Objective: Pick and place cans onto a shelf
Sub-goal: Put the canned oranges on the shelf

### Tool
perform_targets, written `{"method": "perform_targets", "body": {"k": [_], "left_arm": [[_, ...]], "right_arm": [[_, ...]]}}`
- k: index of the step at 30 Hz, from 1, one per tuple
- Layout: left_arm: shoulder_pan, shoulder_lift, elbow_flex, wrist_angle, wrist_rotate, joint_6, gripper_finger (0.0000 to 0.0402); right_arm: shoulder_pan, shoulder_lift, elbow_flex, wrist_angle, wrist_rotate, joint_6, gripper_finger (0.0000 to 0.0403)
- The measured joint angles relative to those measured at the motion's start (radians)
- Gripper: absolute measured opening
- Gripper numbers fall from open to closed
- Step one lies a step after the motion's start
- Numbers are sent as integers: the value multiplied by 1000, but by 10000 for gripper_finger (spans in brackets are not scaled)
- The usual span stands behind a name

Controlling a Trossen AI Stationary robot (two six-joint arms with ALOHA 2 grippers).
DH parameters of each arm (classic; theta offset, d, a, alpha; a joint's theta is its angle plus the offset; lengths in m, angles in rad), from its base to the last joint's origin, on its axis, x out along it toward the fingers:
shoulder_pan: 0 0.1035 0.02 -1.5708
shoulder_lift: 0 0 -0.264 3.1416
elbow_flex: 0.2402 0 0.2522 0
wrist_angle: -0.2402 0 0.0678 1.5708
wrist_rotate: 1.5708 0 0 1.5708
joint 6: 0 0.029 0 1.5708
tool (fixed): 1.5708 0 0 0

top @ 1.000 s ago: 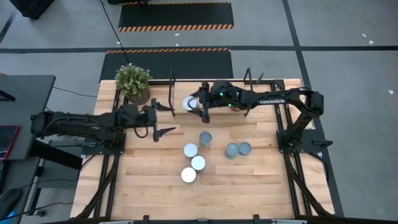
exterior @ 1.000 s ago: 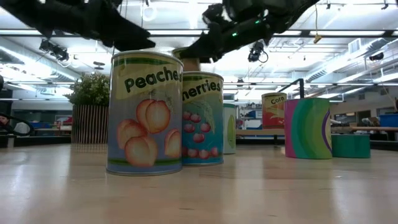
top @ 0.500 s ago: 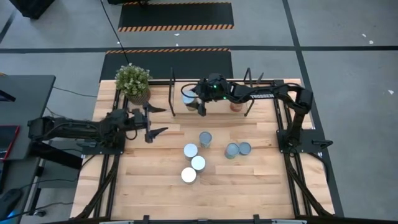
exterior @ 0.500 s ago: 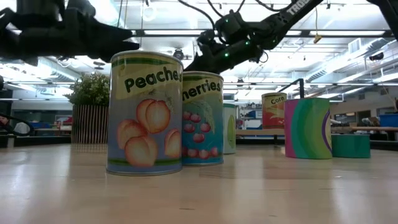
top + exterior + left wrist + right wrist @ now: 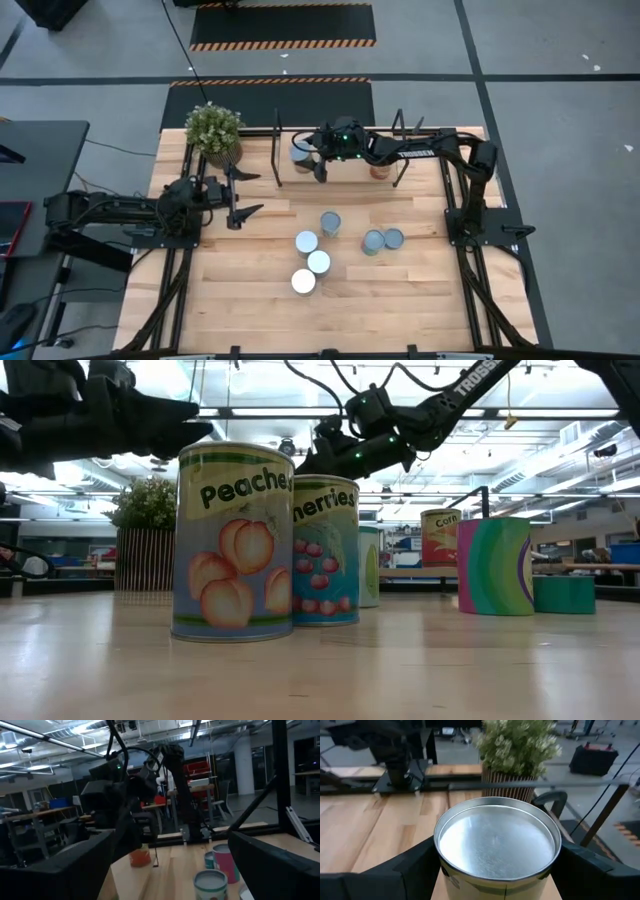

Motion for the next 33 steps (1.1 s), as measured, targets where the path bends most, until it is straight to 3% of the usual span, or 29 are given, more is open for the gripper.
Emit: {"method": "perform_targets", "body": {"k": [12,21,33], "left_arm": [[5,1,0,-69,-8,-99,395],[5,1,-1,-67,-11,-104,395],[5,1,-1,-65,-11,-98,396]], "right_arm": [[-11,106,0,65,-2,6,328],[-28,110,-1,51,3,2,329],[-39,109,0,-36,16,0,390]]}}
